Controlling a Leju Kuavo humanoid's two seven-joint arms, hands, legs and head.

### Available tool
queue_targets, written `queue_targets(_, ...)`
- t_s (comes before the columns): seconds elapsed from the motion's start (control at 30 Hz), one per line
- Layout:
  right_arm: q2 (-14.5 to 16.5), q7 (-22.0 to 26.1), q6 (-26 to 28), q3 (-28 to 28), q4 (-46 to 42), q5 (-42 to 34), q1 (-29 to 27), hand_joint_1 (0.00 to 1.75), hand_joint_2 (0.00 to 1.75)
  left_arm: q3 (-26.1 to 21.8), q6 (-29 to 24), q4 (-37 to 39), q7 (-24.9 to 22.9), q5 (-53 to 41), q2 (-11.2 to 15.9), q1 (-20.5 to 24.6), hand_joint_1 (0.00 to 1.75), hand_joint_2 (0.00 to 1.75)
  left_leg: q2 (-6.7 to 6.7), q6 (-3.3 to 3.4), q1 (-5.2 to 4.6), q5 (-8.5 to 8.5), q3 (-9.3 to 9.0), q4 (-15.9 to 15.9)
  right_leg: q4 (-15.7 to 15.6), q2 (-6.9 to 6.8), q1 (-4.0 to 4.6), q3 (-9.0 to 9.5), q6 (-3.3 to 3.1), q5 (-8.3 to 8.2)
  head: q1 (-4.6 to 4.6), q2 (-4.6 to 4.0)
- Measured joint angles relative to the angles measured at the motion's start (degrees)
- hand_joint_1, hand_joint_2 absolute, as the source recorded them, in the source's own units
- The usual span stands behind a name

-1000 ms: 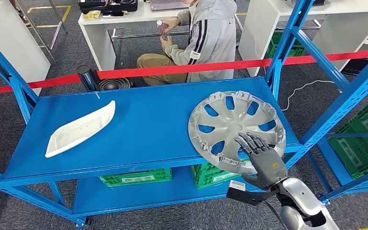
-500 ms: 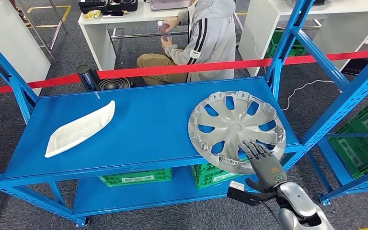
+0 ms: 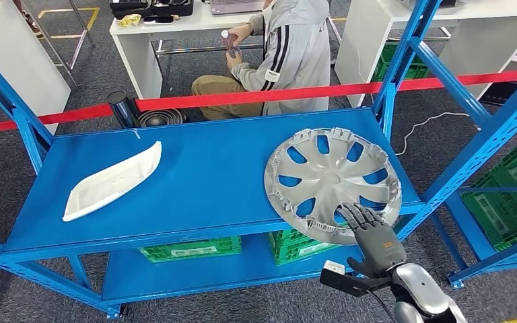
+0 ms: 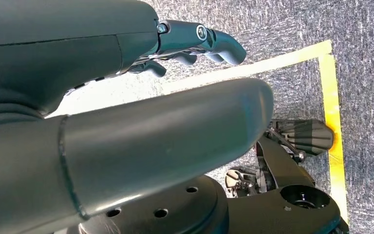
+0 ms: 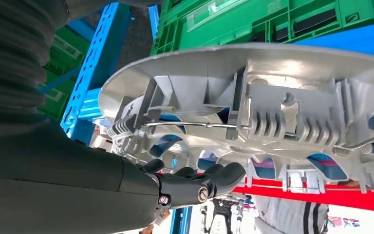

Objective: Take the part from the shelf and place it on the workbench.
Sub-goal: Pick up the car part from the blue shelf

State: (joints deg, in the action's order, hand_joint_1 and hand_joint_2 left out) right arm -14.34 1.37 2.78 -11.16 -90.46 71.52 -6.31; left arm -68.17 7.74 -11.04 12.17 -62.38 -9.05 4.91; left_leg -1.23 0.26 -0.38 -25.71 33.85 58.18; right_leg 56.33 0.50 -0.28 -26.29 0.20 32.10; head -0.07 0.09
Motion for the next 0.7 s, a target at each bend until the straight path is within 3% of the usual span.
queue_targets(0.17,-0.1,-0.1,0.0,0.4,-1.5,0.1,-1.0,0.00,1.75,0.0,0.0,0.0,0.0,0.0,0.0,0.0,0.00,0.00,0.01,-0.01,0.00,-0.01,0.00,0.0,0.0,0.00,0.00,0.00,0.00,0.00,0.00,0.00)
queue_targets(0.2,-0.1,-0.1,0.0,0.4,-1.6,0.1,-1.0,0.18,1.75,0.0,0.0,0.0,0.1,0.0,0.0,0.0,0.00,0.00,0.01,-0.01,0.00,-0.01,-0.01,0.0,0.0,0.00,0.00,0.00,0.00,0.00,0.00,0.00)
queue_targets(0.3,-0.1,-0.1,-0.1,0.5,-2.0,0.2,-1.1,1.49,1.75,0.0,0.0,0.0,0.4,0.2,0.0,0.0,0.00,0.00,0.01,-0.01,0.00,-0.01,0.00,0.0,0.0,0.00,0.00,0.00,0.00,0.00,0.00,0.00)
queue_targets(0.33,-0.1,0.1,-0.1,0.5,-2.1,0.2,-1.1,1.75,1.75,0.0,0.0,0.0,0.5,0.2,0.0,0.0,0.00,0.00,0.01,-0.01,0.00,-0.01,0.00,0.0,0.0,0.00,0.00,0.00,0.00,0.00,0.00,0.00)
queue_targets(0.7,-0.1,0.9,-0.6,0.8,-2.5,0.4,-1.0,1.75,1.75,-0.3,0.0,0.0,0.3,0.3,0.0,0.0,0.00,0.00,0.00,-0.01,0.00,-0.01,0.00,0.0,0.0,0.00,0.00,0.00,0.00,0.00,-0.01,0.00)
